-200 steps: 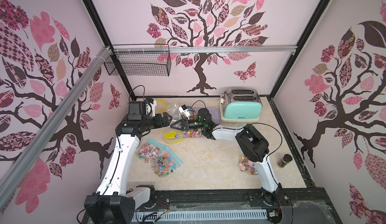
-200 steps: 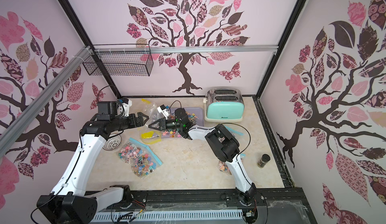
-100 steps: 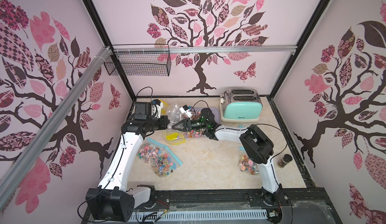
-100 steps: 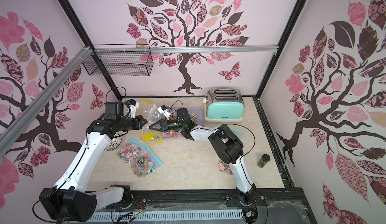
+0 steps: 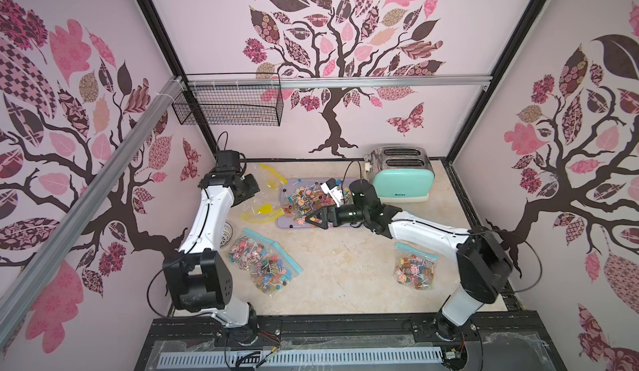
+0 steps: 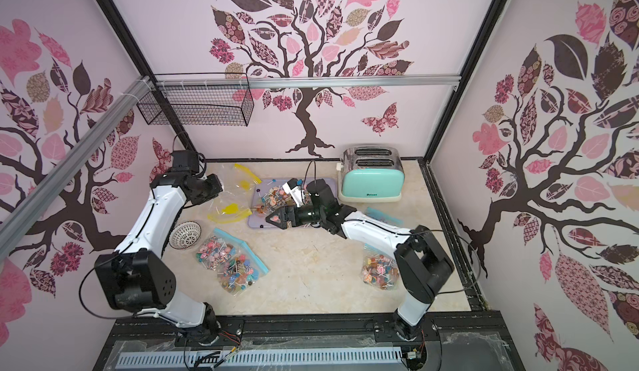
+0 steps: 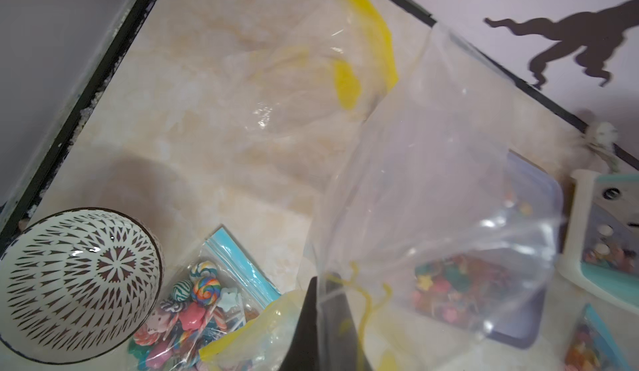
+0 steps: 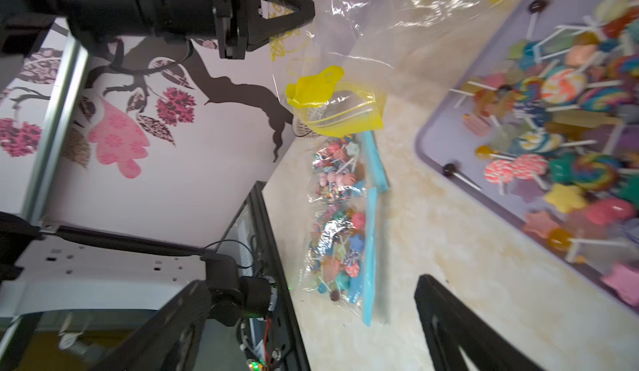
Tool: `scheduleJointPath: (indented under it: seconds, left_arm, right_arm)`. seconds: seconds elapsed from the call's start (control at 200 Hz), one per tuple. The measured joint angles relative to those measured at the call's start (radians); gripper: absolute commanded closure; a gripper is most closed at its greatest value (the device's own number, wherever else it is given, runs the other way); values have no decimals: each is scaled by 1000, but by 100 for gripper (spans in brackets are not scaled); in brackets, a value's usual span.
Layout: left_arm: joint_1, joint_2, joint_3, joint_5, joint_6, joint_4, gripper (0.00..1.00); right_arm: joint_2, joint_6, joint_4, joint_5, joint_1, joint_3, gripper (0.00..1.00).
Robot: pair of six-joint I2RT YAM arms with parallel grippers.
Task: Pour candies out of the ziploc bag
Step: Place the ziploc bag at the center of the board.
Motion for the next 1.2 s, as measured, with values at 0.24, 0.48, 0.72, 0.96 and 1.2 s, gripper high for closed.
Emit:
scheduleJointPath:
  seconds: [0.24,0.48,0.72,0.96,1.2]
  left_arm:
    - [76,201,42,-11,-89,27,100]
    - [101,333,108,-7,-114,67,58]
    - [100,385,154,-11,-121,64,2]
    - [97,384,224,-53,-93,12,2]
    - [63,291,249,-117,-32,-94,2]
  right_arm:
    - [-148,-120,-174,99,0,-197,3]
    - [-192,-144,-230,130,1,-269,3]
    - [-214,-152,-230,146,1,-271,2]
    - [-214,-153,-232,155,1,-276,1]
    - [-231,-178,-294,205,1,-275,0]
